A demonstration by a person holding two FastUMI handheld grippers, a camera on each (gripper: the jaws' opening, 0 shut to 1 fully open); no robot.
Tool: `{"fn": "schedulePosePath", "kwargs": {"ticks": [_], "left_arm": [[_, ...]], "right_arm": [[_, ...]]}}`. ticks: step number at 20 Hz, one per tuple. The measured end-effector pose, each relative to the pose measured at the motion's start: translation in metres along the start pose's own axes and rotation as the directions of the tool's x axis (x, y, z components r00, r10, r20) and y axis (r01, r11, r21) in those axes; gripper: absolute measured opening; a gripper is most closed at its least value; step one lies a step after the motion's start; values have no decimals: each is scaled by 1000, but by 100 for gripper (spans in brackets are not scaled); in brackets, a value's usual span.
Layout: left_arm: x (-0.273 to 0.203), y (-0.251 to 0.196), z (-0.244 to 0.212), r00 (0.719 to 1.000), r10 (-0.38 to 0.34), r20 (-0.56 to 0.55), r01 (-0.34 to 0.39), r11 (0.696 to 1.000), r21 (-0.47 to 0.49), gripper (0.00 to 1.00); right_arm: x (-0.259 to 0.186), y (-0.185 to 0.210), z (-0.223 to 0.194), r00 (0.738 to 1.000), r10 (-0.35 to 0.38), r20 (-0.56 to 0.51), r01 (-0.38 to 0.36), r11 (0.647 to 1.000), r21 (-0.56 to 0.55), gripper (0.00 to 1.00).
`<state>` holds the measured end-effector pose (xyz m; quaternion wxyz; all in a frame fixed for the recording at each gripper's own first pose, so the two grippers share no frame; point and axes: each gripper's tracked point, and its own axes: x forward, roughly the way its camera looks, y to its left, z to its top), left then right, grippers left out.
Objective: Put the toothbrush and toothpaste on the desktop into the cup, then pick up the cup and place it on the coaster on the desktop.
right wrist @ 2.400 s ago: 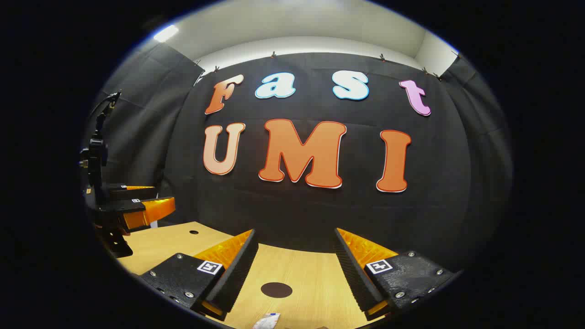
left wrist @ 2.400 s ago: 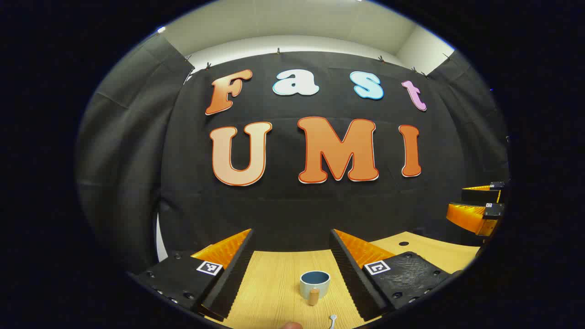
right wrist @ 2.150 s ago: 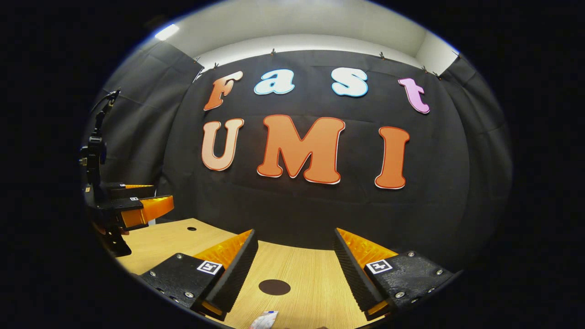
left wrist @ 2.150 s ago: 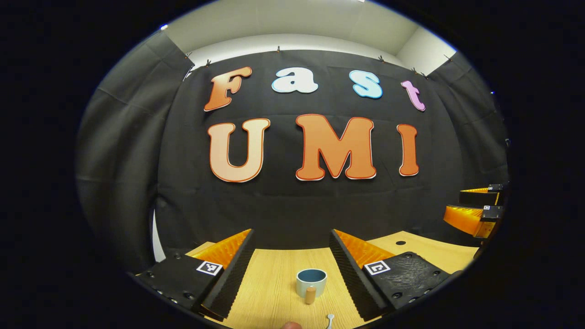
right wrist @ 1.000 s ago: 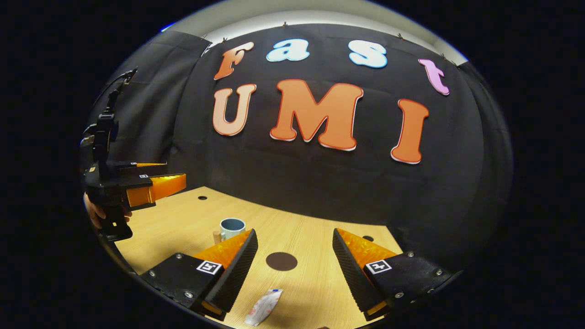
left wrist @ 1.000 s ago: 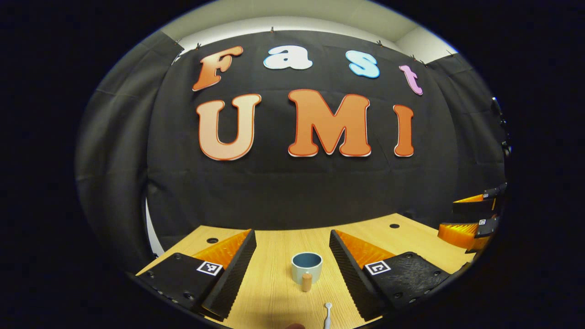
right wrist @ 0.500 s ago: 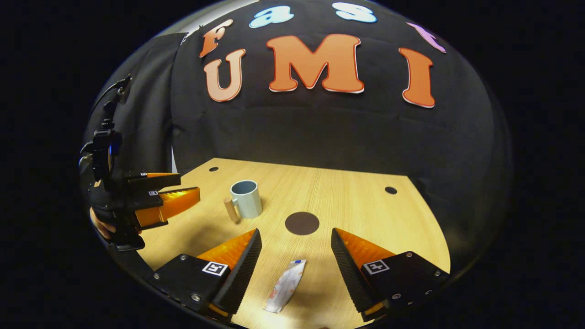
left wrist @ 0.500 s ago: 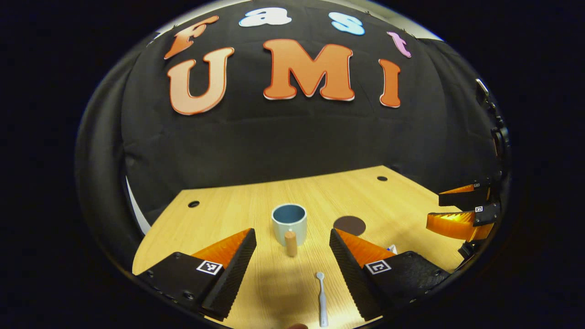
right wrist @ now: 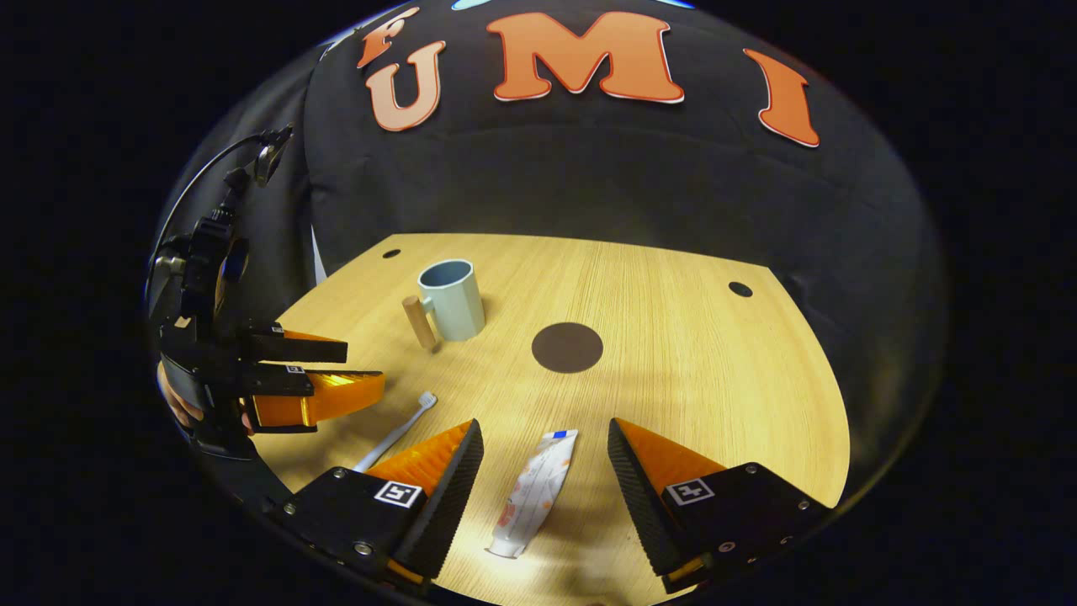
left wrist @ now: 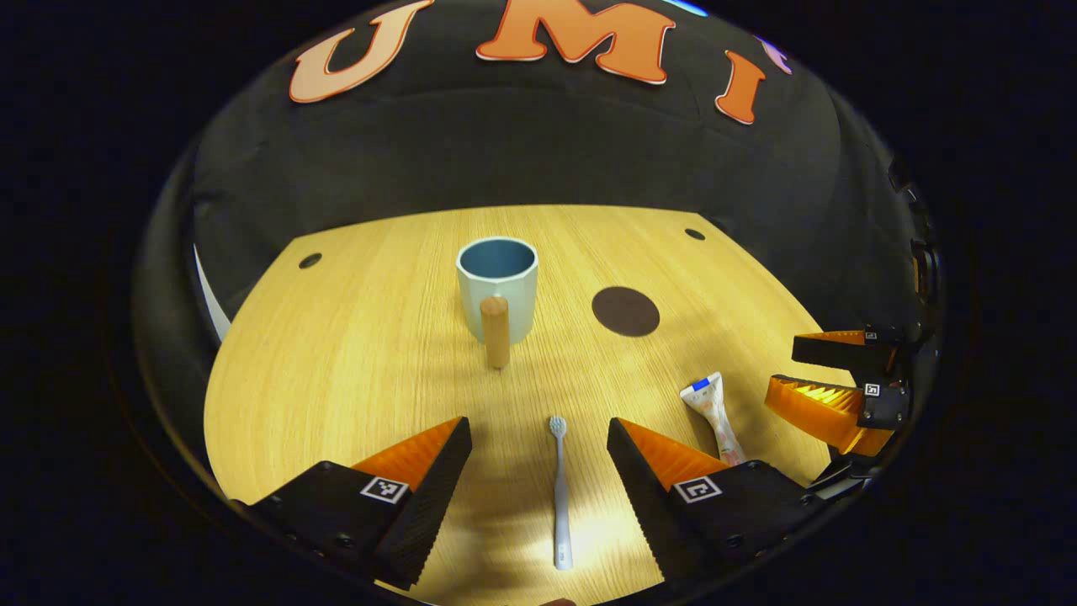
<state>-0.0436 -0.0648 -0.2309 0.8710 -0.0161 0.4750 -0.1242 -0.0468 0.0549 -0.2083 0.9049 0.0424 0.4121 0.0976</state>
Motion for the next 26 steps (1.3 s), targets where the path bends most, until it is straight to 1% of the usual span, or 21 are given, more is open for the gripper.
{"fn": "schedulePosePath", "kwargs": {"ticks": [1,3,4,6,8,9,10,11,13,15,16,17,18,19,20,21,22,23,24,25,26], "left_arm": [[3,2,-6,999,2,-34,-3,1000,-7,98],[7,2,-12,994,13,-110,-16,1000,-22,98],[6,0,-13,990,14,-139,-18,999,-26,98],[8,-1,-20,978,18,-208,-25,999,-33,97],[11,-6,-27,964,20,-264,-29,999,-31,96],[8,-8,-25,957,23,-290,-31,999,-24,93],[7,-9,-28,950,29,-310,-35,999,-14,85],[6,-10,-27,944,35,-328,-39,999,-5,82],[1,-12,-29,929,43,-368,-44,999,6,81],[-3,-15,-25,917,48,-397,-48,999,10,81],[-1,-20,-34,909,48,-414,-51,999,3,74],[-2,-18,-31,903,68,-425,-68,998,16,64],[2,-17,-31,905,76,-420,-74,997,20,52],[2,-17,-32,900,81,-429,-79,997,23,50],[0,-16,-28,902,88,-423,-86,996,25,50],[1,-11,-27,899,118,-421,-117,993,28,45],[1,-7,-31,900,134,-414,-132,991,32,4],[3,-7,-31,902,126,-413,-126,992,27,13],[1,-5,-29,903,119,-412,-125,992,14,13],[-1,-1,-29,901,102,-422,-110,994,5,11],[3,-3,-32,902,92,-421,-102,995,-3,9]], "right_arm": [[6,0,-6,1000,6,-23,-6,1000,2,89],[17,-4,-21,997,-11,-75,11,1000,3,87],[21,-3,-30,995,-7,-104,7,1000,5,85],[27,3,-42,989,15,-150,-13,1000,13,81],[31,6,-48,984,15,-177,-15,1000,-2,78],[35,7,-50,982,12,-188,-15,1000,-14,77],[37,8,-55,980,4,-199,-9,1000,-25,76],[41,9,-58,977,-1,-211,-5,1000,-31,75],[44,13,-66,970,7,-242,-13,1000,-23,69],[48,13,-74,964,8,-266,-14,1000,-21,67],[50,12,-77,962,5,-272,-11,1000,-23,66],[51,12,-79,961,3,-275,-8,1000,-18,64],[52,10,-79,962,5,-273,-7,1000,-8,61],[50,10,-79,962,16,-273,-14,1000,10,56],[50,10,-78,962,27,-273,-21,999,26,52],[50,12,-78,962,42,-270,-32,999,40,48],[51,12,-76,963,47,-266,-36,998,46,45],[54,6,-79,962,27,-271,-17,999,38,33],[53,4,-81,961,25,-274,-14,999,42,22],[54,5,-80,963,37,-268,-23,998,56,14],[55,5,-79,963,44,-265,-29,998,63,14]]}}
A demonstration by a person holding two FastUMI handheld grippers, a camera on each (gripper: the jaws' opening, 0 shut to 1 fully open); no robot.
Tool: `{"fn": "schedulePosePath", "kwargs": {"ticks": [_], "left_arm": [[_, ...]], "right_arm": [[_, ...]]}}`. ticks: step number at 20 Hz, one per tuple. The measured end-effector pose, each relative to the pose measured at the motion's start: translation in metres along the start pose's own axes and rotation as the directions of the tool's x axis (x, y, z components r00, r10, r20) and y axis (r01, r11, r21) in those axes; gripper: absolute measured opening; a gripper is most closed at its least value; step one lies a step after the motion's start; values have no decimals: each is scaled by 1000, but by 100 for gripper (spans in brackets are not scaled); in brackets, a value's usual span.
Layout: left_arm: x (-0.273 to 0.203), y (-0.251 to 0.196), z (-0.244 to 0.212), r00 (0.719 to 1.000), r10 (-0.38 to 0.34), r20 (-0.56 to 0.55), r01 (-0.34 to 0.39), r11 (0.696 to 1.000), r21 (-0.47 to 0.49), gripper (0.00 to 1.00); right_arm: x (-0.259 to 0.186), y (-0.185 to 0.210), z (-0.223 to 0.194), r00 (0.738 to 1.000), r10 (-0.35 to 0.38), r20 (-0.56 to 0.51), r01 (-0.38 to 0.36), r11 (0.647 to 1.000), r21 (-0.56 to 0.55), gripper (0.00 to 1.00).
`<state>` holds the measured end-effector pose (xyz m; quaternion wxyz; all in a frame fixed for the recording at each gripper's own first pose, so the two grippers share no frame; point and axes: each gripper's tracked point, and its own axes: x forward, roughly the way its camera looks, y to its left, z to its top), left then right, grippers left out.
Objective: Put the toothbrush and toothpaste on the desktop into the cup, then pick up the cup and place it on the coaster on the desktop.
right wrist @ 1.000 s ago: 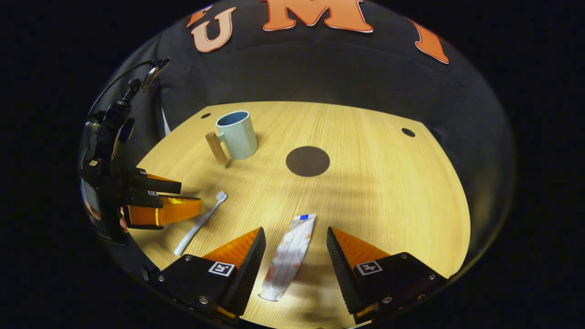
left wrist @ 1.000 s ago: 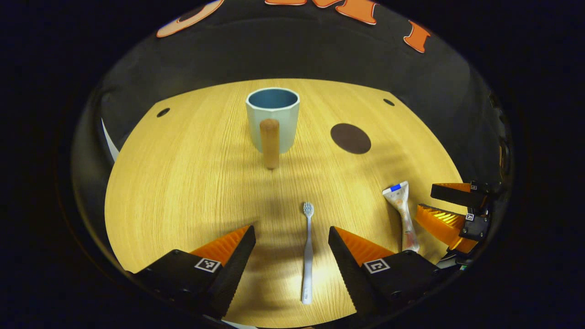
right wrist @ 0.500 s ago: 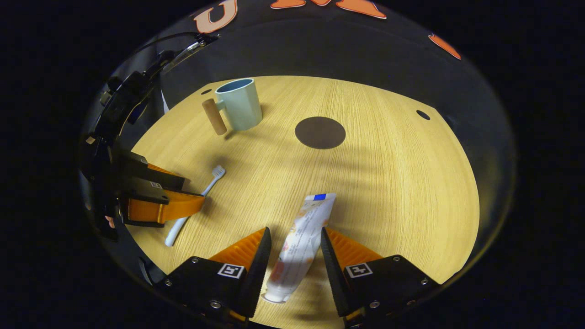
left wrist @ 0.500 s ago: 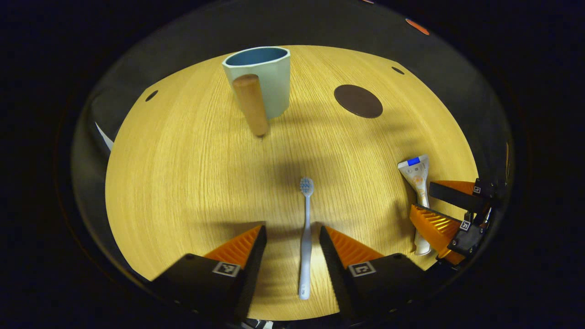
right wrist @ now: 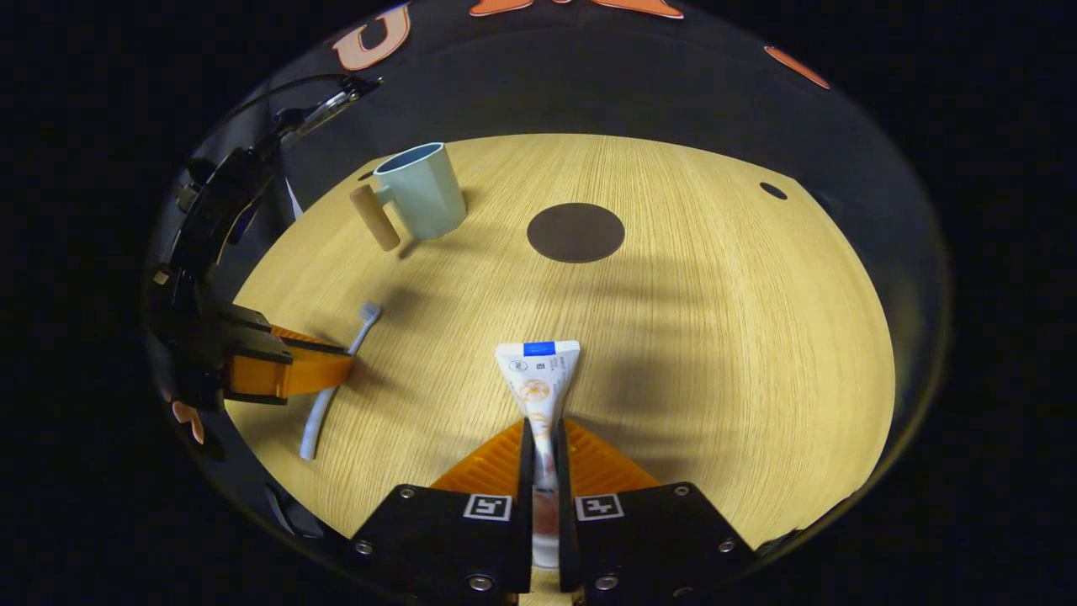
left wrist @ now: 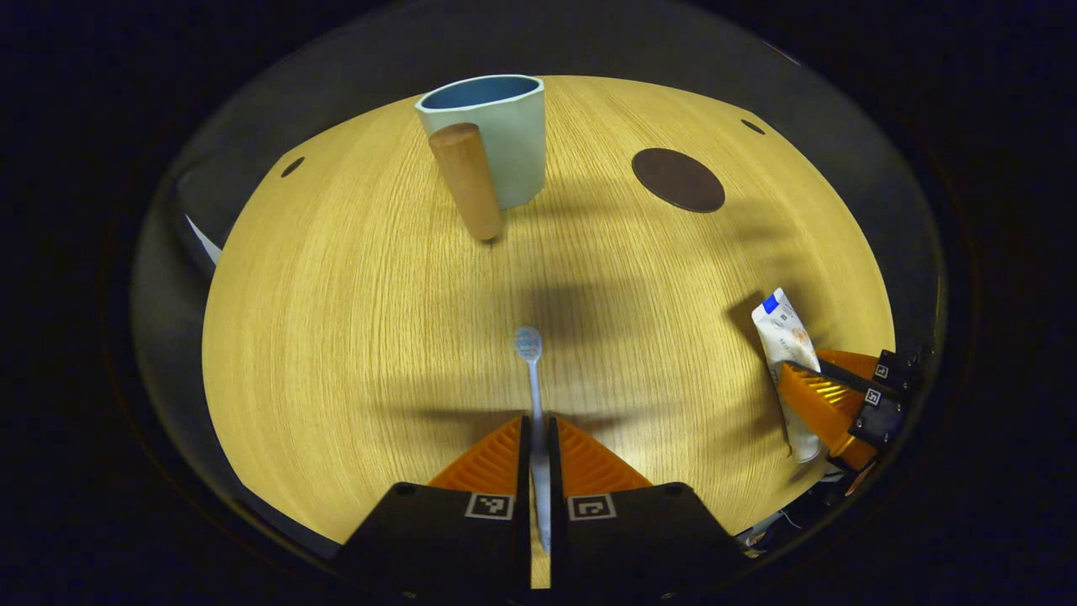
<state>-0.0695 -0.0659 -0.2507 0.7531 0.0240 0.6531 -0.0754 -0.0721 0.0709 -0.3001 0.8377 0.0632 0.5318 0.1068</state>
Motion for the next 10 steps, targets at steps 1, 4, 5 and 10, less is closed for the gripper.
{"fn": "schedulePosePath", "kwargs": {"ticks": [1,4,5,10], "left_arm": [[3,-3,0,1000,-9,6,9,1000,1,8],[0,-2,1,999,-34,40,34,999,1,5],[-1,-2,2,998,-41,48,41,999,-3,5],[3,9,7,989,-60,134,60,998,4,5]], "right_arm": [[1,0,2,1000,10,5,-10,1000,8,11],[-2,1,1,1000,23,20,-23,999,24,7],[-2,1,1,999,27,23,-28,999,27,6],[-10,1,7,997,11,74,-11,1000,0,6]]}}
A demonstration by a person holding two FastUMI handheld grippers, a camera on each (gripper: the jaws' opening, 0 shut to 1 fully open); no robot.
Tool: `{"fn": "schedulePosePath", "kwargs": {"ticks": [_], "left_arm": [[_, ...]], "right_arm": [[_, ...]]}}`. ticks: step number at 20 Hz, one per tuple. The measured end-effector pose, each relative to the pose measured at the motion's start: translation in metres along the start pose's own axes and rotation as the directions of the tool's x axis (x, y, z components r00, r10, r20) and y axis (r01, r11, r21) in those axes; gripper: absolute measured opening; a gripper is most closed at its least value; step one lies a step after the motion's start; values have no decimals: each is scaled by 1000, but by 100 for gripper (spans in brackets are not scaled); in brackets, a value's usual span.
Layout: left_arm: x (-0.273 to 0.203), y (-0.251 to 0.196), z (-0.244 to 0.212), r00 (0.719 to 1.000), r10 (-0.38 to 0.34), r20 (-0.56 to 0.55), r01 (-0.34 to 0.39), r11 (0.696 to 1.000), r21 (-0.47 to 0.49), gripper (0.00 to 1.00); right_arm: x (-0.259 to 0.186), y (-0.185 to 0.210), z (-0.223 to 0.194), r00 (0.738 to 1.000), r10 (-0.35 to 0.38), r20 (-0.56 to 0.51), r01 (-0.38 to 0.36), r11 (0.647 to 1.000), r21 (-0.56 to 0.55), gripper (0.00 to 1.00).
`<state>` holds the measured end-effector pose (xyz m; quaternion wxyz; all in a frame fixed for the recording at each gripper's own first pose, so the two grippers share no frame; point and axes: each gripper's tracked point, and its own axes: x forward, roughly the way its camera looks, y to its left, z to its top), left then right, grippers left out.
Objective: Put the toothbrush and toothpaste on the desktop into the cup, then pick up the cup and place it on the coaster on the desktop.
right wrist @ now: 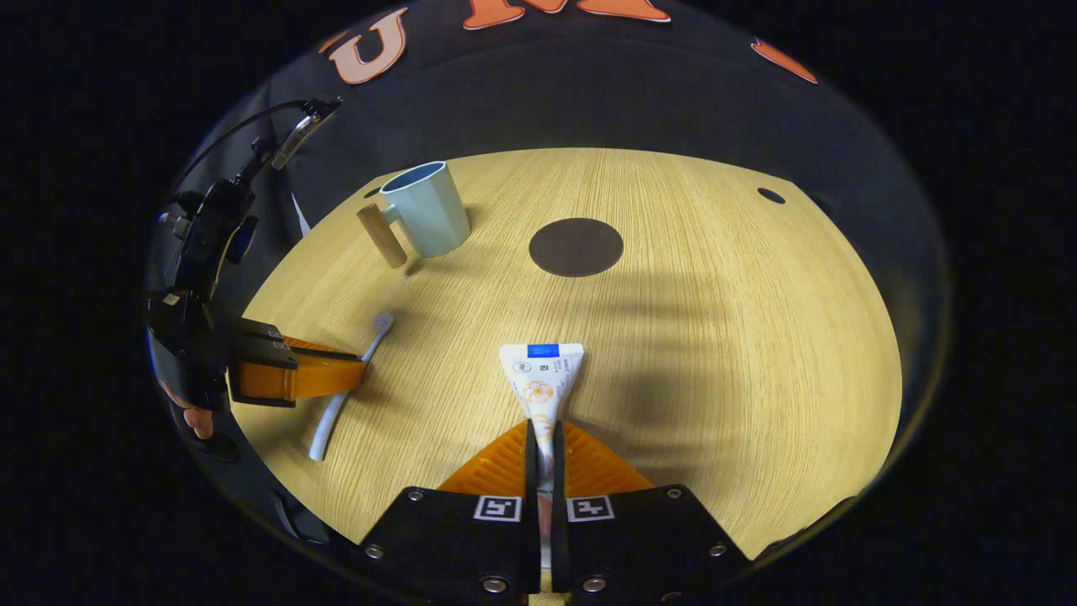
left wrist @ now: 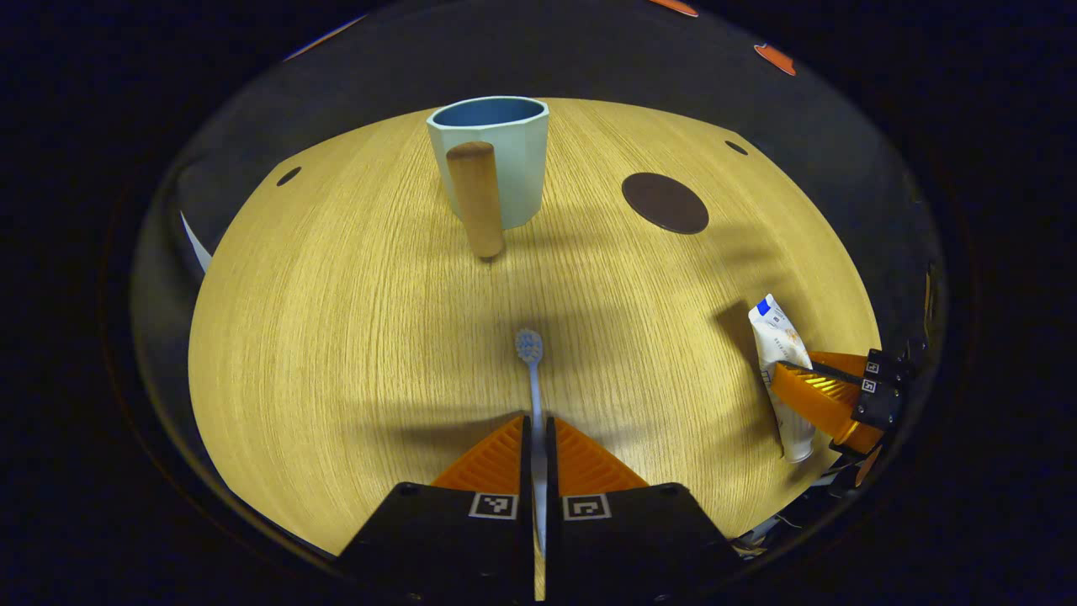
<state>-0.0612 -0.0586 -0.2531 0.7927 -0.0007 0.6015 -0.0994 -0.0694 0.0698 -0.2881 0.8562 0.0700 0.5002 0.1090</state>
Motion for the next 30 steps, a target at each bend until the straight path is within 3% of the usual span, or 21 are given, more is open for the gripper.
{"fn": "schedulePosePath", "kwargs": {"ticks": [6,13,19,22,25,30], "left_arm": [[-2,16,25,986,-3,166,2,1000,8,5],[-4,26,52,940,-38,338,23,999,49,5],[-31,43,72,844,-39,535,-7,996,84,5],[-45,50,76,781,-43,623,-19,996,92,5],[-61,54,83,713,-42,700,-34,995,93,5],[-63,56,86,623,-28,782,-33,998,62,5]], "right_arm": [[-19,1,19,995,64,79,-67,997,35,6],[-36,4,35,985,85,153,-87,996,1,6],[-51,2,62,963,66,263,-69,998,3,5],[-57,0,76,944,63,323,-64,998,-9,5],[-71,1,94,919,64,390,-59,998,-25,5],[-97,4,121,867,51,496,-27,998,-56,5]]}}
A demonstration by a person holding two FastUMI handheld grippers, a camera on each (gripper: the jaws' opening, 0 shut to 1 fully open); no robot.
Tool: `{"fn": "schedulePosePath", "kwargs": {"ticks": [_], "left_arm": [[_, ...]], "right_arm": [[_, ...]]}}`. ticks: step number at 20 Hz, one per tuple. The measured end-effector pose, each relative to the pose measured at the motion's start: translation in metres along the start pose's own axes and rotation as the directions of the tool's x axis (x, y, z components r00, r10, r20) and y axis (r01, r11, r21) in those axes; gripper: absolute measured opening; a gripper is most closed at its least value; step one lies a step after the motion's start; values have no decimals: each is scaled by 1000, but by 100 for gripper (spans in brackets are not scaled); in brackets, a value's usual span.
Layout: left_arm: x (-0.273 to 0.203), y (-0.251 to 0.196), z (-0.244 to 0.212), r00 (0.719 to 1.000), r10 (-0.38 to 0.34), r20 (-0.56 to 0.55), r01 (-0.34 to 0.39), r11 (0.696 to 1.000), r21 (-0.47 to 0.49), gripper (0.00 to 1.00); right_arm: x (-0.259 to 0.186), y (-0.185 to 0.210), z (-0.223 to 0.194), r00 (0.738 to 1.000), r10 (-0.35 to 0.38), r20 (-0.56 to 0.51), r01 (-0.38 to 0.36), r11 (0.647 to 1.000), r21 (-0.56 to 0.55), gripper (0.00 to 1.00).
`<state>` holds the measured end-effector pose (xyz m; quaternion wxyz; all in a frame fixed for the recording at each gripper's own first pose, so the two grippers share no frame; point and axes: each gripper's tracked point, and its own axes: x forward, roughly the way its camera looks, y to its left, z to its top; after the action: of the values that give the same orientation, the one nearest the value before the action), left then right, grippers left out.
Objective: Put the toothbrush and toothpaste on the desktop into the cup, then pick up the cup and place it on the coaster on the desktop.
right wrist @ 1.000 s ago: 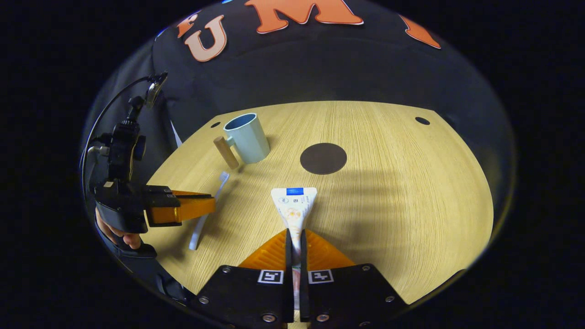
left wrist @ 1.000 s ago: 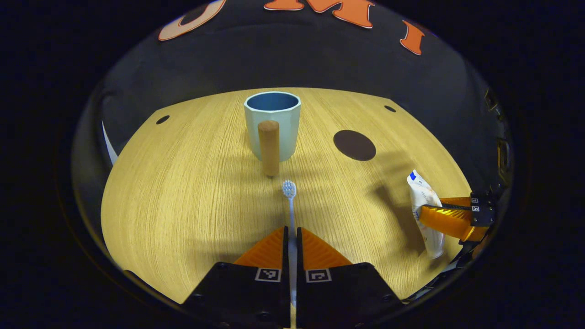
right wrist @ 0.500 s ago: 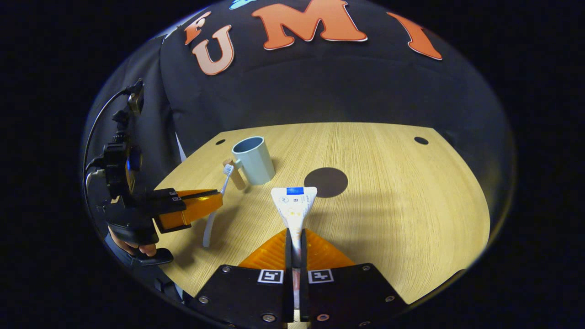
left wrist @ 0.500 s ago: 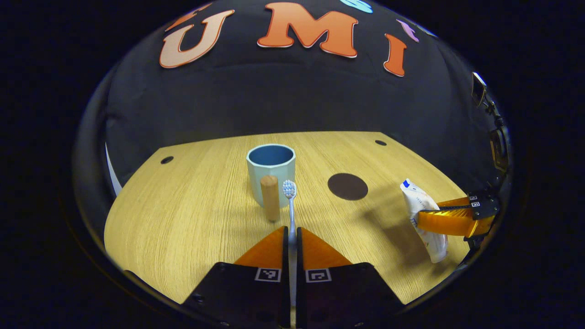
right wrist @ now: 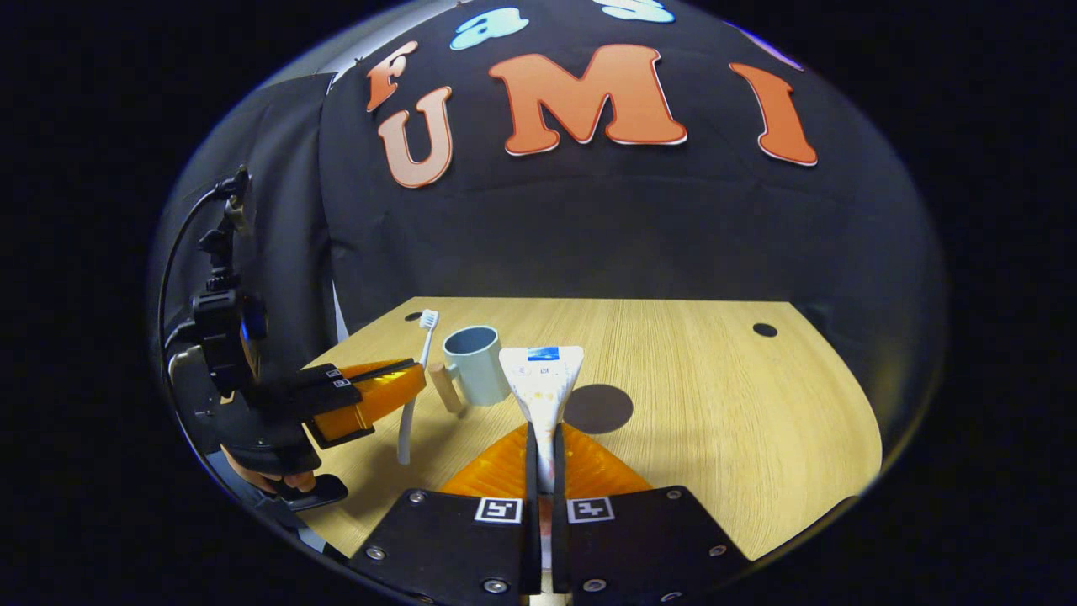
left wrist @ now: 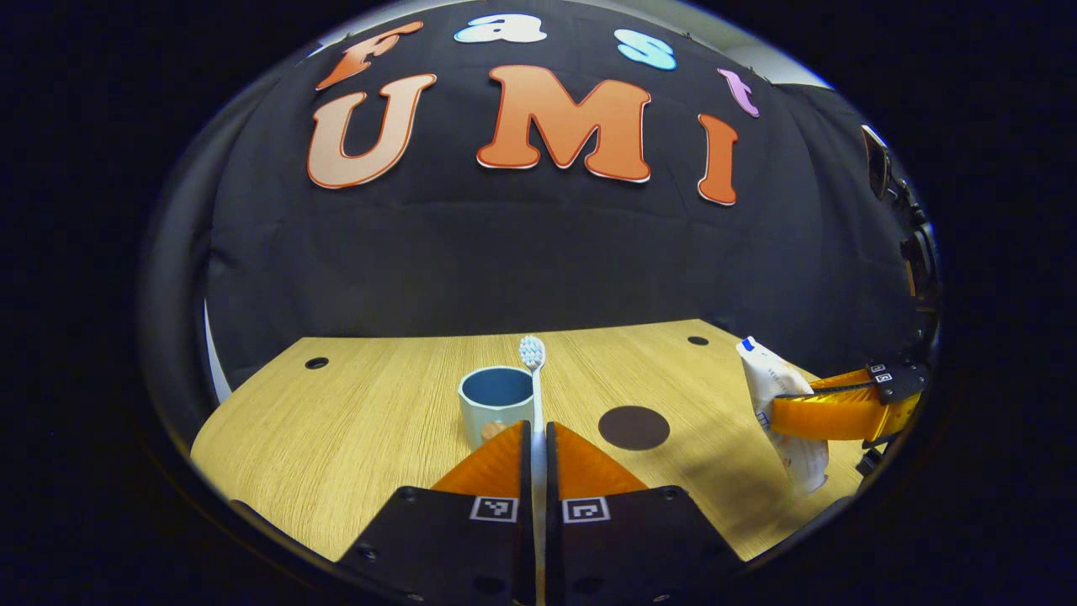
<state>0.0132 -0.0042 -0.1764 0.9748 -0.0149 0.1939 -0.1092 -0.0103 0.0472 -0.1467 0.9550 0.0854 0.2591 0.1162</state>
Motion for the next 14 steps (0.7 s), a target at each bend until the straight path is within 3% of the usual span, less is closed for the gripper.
{"fn": "schedulePosePath", "kwargs": {"ticks": [14], "left_arm": [[13,43,36,976,60,208,-38,993,-110,5]], "right_arm": [[-1,-4,50,987,-27,156,30,999,-16,5]]}}
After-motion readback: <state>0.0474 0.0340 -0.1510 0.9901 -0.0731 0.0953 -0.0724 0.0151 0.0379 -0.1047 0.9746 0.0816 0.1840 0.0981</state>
